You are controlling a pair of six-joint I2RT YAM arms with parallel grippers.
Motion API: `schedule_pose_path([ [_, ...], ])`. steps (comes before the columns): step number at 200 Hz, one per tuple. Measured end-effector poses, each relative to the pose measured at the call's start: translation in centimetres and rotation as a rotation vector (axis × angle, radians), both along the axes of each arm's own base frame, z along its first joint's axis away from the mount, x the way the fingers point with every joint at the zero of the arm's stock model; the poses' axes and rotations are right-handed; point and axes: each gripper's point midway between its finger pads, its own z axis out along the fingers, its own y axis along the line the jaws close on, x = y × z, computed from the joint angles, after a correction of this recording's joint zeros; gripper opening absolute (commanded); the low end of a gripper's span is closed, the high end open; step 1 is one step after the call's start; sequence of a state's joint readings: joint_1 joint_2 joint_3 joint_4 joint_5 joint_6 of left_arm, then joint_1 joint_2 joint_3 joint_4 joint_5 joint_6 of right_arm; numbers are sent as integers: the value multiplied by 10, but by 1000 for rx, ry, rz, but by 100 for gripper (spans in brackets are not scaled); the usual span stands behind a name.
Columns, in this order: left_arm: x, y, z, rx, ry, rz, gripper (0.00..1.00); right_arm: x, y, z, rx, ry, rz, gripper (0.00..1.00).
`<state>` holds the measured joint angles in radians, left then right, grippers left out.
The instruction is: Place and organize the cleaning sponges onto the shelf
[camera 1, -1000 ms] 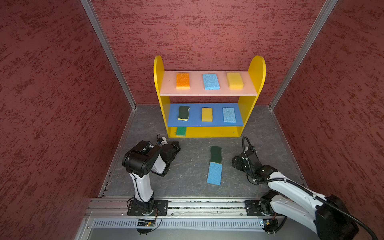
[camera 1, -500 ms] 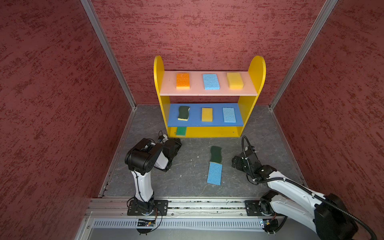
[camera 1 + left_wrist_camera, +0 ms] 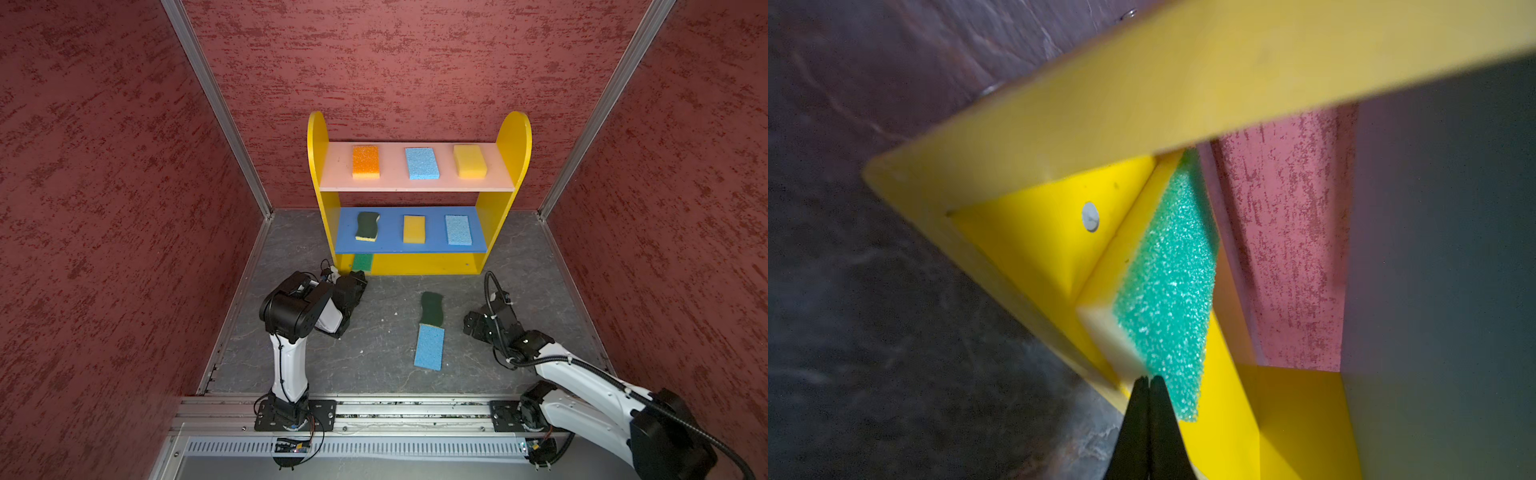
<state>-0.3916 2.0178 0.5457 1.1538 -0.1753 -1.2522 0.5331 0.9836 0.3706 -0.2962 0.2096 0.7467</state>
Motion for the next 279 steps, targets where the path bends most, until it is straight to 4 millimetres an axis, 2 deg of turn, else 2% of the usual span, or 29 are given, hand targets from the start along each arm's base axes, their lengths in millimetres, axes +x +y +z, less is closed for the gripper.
schedule_pose_path([
  [102,6,-2,3,-58,-25,29,0,-1,-1,-2,-3,5,0,95],
  [279,17,-3,2,-54,-12,47,0,-1,-1,-2,-2,3,0,95],
])
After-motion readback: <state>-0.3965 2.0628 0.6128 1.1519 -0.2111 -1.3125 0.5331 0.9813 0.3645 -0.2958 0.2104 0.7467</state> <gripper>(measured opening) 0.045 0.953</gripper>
